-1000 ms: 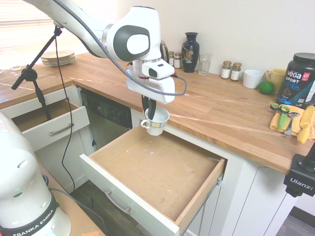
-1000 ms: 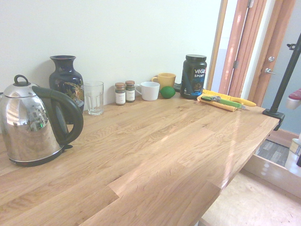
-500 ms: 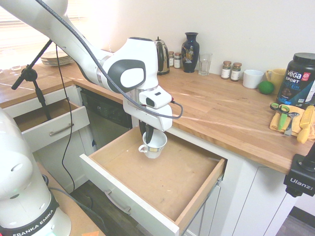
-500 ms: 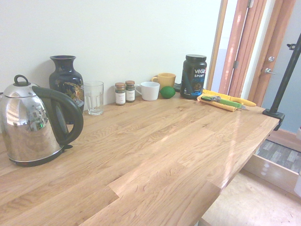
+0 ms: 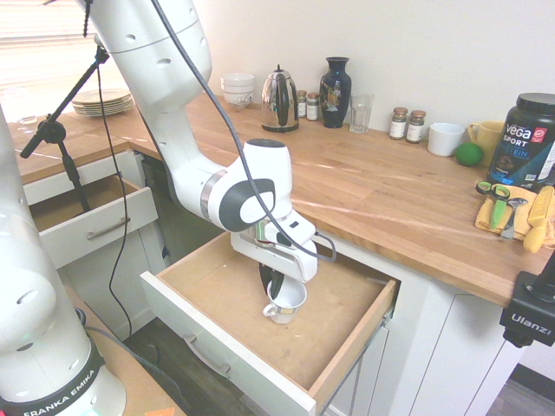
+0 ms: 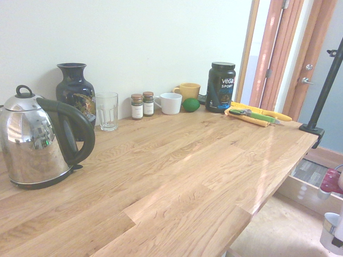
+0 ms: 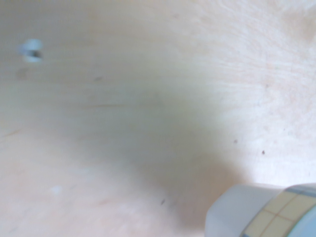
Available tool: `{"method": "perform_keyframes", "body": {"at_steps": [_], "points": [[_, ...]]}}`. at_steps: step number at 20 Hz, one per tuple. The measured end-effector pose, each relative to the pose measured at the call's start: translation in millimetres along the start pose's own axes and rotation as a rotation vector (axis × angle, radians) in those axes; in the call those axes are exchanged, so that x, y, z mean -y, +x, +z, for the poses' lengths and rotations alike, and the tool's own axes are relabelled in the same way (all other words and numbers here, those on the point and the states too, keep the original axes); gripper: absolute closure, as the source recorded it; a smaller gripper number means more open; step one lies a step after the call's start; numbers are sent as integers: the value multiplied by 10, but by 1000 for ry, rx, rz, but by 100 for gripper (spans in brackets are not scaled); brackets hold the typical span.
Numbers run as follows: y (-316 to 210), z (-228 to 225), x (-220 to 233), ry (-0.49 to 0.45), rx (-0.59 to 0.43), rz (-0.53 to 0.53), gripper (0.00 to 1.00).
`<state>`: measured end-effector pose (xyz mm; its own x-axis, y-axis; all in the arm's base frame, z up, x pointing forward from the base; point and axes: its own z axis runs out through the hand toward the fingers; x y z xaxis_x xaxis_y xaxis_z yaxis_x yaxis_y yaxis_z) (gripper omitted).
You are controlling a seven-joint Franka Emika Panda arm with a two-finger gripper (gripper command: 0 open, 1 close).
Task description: Put cup in the drawer
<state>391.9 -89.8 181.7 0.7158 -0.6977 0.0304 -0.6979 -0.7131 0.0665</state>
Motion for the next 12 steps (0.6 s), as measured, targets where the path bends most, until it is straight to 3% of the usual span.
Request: {"method": "perform_keyframes", "body": {"at_steps": [10, 11, 12], "points": [[115, 317, 69, -24, 7, 26, 100], [116, 317, 75, -22, 7, 30, 0], [118, 316, 78, -20, 8, 34, 0]]}}
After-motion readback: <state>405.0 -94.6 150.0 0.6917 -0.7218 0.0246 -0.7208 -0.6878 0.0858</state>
